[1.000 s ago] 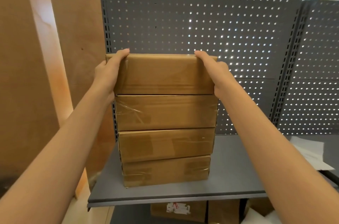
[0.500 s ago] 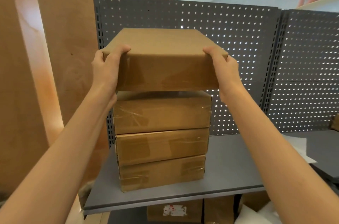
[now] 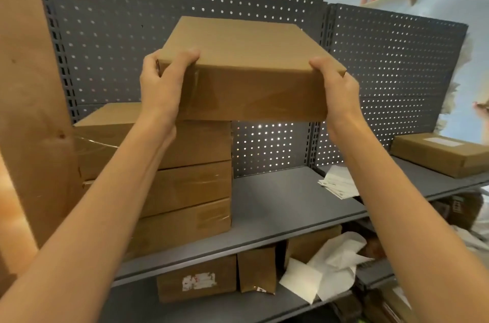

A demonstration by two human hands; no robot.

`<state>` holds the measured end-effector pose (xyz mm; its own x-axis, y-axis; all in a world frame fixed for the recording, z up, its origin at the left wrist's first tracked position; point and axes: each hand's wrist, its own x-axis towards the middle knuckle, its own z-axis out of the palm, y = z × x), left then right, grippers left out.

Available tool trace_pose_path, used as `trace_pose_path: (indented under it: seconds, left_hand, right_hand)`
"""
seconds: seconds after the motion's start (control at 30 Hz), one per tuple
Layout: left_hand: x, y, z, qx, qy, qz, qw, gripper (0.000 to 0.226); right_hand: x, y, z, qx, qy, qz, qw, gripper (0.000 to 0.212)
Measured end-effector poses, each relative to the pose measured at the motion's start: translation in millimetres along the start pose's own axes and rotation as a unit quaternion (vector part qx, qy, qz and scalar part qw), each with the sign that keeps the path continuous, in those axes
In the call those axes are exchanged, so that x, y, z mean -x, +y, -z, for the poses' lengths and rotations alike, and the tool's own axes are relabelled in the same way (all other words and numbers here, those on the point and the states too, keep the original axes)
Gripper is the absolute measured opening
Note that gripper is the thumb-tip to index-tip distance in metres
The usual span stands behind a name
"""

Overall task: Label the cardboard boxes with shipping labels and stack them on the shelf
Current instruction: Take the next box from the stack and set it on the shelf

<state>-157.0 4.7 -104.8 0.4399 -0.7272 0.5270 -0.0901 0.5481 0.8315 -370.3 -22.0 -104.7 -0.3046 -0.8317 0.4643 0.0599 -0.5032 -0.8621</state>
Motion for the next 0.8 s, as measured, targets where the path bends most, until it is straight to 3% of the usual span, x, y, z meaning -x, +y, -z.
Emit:
trace_pose_path:
  seconds: [0.33, 0.43, 0.8]
  left_hand:
    - [36.7, -31.1, -116.2, 0.028, 0.006, 0.051, 0.998, 0.044]
    - [48.4, -50.0, -142.4, 0.027, 0.032, 0.071, 0.997, 0.059]
    - [83.3, -130.0, -165.2, -0.061, 0.064, 0.132, 0.987, 0.077]
  right_hand:
    - [-64.8, 23.0, 111.1, 0.028, -0.02, -0.008, 0.999, 0.018]
    - [-80.0, 44.1, 137.2, 0.037, -0.044, -0.022, 0.998, 0.018]
    - [-94.6, 143.3, 174.5, 0.048, -0.099, -0.12, 0.987, 0.04]
